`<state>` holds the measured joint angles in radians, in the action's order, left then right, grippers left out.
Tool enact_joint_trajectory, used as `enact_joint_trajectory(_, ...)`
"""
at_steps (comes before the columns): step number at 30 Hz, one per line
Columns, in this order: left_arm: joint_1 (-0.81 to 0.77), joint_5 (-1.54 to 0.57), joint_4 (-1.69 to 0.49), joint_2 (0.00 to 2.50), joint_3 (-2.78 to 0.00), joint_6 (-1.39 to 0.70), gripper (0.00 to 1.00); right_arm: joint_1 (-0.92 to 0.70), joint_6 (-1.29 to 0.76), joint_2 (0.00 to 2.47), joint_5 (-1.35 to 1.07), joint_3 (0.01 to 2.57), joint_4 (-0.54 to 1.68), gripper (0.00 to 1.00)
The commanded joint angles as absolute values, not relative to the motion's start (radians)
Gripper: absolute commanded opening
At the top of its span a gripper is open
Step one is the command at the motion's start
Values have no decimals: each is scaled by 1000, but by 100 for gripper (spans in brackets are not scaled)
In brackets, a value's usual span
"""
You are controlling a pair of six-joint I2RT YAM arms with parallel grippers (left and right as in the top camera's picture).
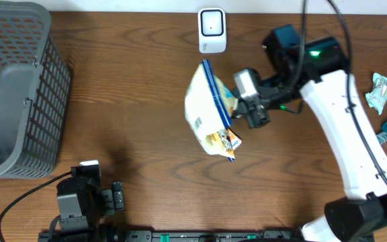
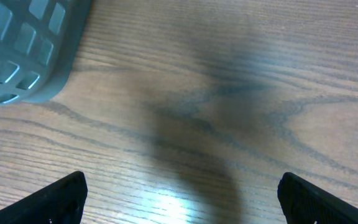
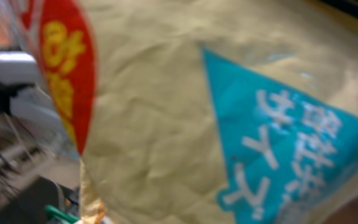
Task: Scan the item barcode
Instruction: 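Lift the snack bag and turn it in front of the white scanner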
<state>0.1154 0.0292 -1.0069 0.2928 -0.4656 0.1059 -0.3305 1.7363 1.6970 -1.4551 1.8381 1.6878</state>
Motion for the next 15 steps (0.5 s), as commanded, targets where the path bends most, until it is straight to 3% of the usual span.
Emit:
enact_joint_trajectory(1, 112, 35, -1009, 292, -466, 115, 98, -328, 1837, 1629, -1409, 1816, 1698, 1)
enact_joint_trajectory(9, 112, 35, -1009, 292, -466, 115, 98, -335, 1820, 1522, -1187, 1771, 1698, 1)
enact_joint_trajectory(15, 112, 35, -1009, 292, -466, 115, 98, -335, 1487, 1557, -925, 1723, 1634, 1)
